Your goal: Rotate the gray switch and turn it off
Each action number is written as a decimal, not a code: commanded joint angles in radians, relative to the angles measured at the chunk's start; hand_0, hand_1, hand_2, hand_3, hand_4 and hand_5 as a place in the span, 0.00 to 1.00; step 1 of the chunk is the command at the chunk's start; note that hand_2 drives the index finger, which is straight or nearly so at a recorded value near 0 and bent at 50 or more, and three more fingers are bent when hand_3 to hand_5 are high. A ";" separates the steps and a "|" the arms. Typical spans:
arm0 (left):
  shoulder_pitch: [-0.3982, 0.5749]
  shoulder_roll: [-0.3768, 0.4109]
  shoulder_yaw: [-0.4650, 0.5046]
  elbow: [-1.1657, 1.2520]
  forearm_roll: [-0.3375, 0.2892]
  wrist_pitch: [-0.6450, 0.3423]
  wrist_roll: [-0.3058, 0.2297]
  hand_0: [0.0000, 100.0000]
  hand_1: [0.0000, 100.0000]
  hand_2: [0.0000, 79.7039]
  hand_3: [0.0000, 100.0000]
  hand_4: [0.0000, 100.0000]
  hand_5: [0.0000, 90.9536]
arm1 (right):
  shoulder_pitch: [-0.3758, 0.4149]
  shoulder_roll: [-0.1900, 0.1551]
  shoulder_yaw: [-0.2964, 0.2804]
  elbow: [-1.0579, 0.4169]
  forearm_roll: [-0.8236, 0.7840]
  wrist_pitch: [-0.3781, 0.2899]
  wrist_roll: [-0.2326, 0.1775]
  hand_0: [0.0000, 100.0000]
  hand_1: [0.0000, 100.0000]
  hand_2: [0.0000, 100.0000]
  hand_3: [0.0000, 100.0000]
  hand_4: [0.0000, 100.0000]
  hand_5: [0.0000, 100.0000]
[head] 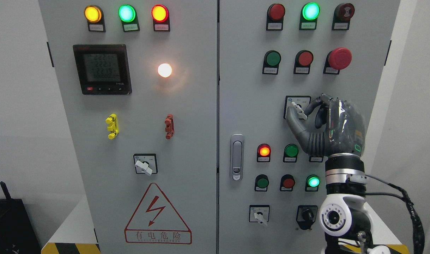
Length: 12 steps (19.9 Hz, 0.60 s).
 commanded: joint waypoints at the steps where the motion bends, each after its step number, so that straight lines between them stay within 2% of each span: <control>1: 0.034 0.000 -0.002 0.000 0.000 0.001 0.000 0.12 0.39 0.00 0.00 0.00 0.00 | -0.002 0.000 -0.021 0.004 0.000 0.000 0.003 0.34 0.45 0.67 1.00 0.91 1.00; 12: 0.034 0.000 -0.002 0.000 0.000 0.001 0.000 0.12 0.39 0.00 0.00 0.00 0.00 | -0.004 0.000 -0.021 0.006 0.003 0.005 0.004 0.41 0.46 0.69 1.00 0.92 1.00</control>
